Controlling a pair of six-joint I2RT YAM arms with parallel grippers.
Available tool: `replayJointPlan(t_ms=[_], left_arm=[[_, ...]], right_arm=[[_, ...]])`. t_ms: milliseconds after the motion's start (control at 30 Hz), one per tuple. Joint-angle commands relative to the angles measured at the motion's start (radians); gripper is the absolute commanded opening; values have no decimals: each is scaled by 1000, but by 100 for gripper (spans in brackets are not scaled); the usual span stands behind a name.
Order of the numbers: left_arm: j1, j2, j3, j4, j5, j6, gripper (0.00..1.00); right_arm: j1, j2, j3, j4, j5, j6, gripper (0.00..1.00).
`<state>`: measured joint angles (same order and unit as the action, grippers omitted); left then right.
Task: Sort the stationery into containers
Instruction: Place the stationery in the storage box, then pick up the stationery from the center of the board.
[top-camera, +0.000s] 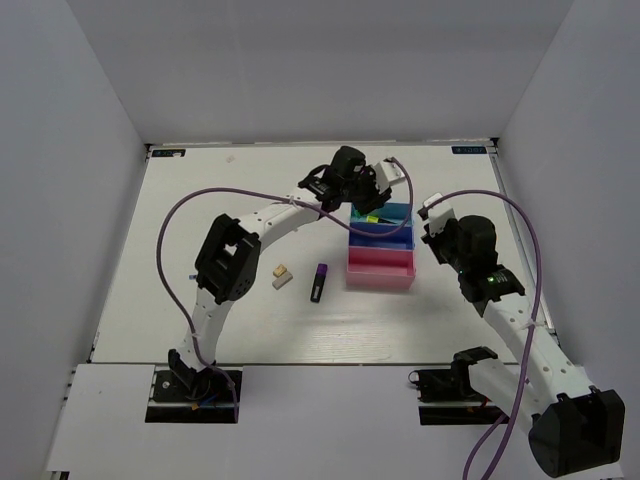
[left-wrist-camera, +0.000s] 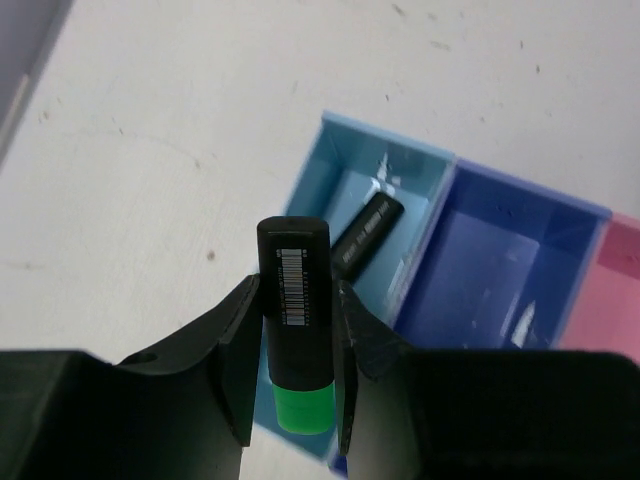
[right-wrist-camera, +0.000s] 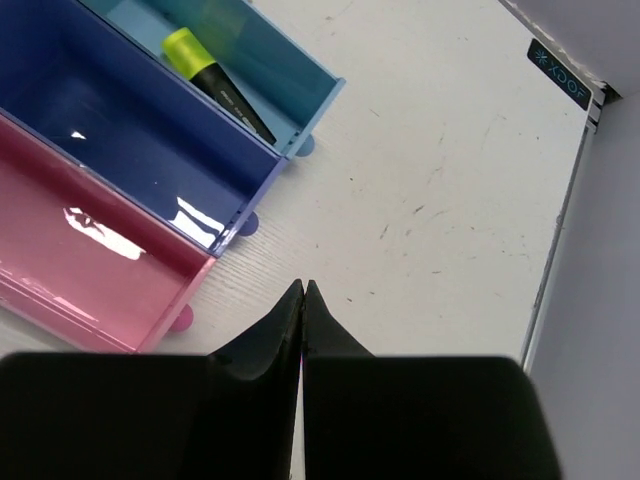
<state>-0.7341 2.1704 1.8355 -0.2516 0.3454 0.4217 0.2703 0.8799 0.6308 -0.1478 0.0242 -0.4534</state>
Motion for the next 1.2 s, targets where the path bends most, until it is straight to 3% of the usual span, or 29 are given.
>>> replayJointPlan(t_ms=[0, 267, 333, 367, 400, 500, 533, 567, 667, 700, 733, 833, 900, 1000, 1033, 1067, 1133, 1167], left_arm=[[1, 21, 108, 120, 58, 22, 0], [1, 83, 99, 176, 23, -4, 0], [-1, 85, 77, 184, 18, -17, 7], [1, 83, 64, 186, 17, -21, 14], [1, 83, 42, 199, 15, -38, 46], [-1, 54, 2, 241, -12, -61, 58], [-1, 54, 2, 242, -22, -67, 73], [-1, 46, 1, 241, -28, -70, 77], [-1, -1, -10, 245, -65, -90, 75], [-2, -15, -18, 244, -87, -93, 66], [-4, -30, -25, 245, -110, -104, 39], [-7, -145, -110, 245, -198, -144, 1], [-19, -294, -244, 229, -210, -150, 0], [-24, -452, -399, 100, -301, -199, 0], [-21, -487, -418, -40, -339, -260, 4], [-24, -497, -429, -101, -411, -288, 19], [-19, -492, -417, -272, -498, -398, 19], [-18, -492, -426, -349, -534, -475, 29]], right_arm=[[1, -16, -13, 73, 54, -21, 0], [4, -7, -19, 80, 69, -30, 0], [3, -4, -20, 83, 68, -30, 0], [3, -2, -19, 82, 66, -30, 0], [4, -2, -22, 82, 66, -30, 0], [1, -1, -20, 82, 66, -24, 2], [1, -4, -20, 79, 69, -24, 7], [0, -1, -20, 76, 63, -21, 21], [0, -4, -20, 76, 59, -15, 24], [-2, -10, -19, 71, 56, -13, 24], [-5, -10, -19, 65, 51, -8, 24], [-3, -15, -22, 63, 40, 2, 11], [-2, -18, -22, 63, 25, 10, 0], [-2, -10, -17, 39, 4, 24, 0], [0, -7, -14, 28, -10, 22, 5], [0, -1, -11, 18, -12, 25, 24], [3, 10, 1, -7, -61, 33, 61], [3, 14, 12, -25, -69, 41, 61]])
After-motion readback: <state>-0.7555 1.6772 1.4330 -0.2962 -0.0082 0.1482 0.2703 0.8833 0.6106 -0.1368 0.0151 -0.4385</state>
